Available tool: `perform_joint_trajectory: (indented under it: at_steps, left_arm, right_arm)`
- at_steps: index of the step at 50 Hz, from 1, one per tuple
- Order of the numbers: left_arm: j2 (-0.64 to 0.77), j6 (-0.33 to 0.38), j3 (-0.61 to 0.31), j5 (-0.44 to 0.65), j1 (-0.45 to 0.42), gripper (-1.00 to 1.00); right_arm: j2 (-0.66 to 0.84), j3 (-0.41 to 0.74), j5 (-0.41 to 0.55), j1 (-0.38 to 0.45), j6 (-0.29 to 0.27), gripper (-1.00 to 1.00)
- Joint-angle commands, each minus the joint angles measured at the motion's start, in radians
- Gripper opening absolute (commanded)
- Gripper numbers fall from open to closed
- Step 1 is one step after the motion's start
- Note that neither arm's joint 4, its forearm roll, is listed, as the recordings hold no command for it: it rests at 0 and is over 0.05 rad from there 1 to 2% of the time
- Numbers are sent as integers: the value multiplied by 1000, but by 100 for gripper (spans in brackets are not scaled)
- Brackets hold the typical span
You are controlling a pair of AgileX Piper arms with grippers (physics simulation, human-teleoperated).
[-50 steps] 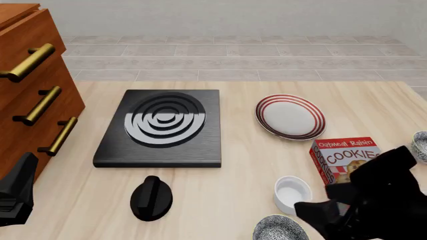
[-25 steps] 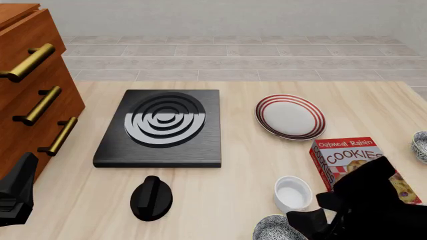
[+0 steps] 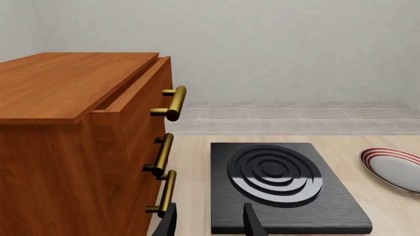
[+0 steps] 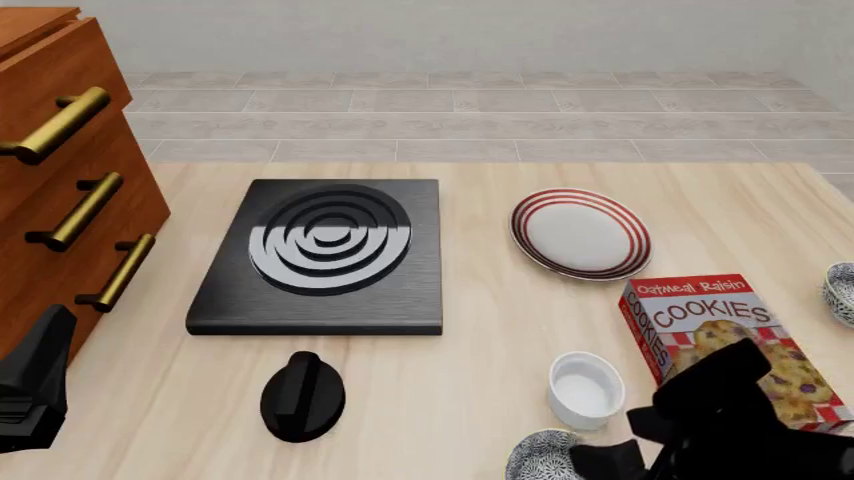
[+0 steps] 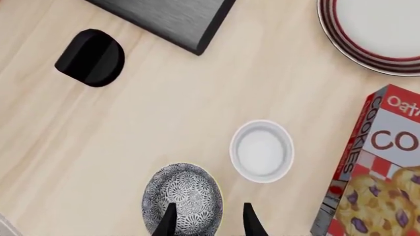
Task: Pick the akita bowl next to the ramekin and place it on the plate.
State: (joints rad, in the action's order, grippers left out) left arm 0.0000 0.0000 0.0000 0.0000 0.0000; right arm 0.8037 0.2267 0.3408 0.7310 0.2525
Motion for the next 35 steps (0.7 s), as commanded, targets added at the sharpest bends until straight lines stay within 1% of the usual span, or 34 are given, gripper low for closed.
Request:
perform_joint_trajectory:
  at_steps: [1,4,11,12,26,35]
  left_arm:
    - [0,0,0,0,0,100]
    - [0,0,0,0,0,100]
    - [0,0,0,0,0,100]
    - [0,0,0,0,0,100]
    - [0,0,0,0,0,100]
    - [0,0,0,0,0,100]
  right_arm:
    - [17,-17,-23,5,7,100]
    - [32,-32,-46,8,9,100]
    - [36,-27,-50,2,6,100]
    - [47,-31,-64,4,7,100]
    - [75,-53,-108,-5,4,100]
    - [107,-81,-155,-4,7,100]
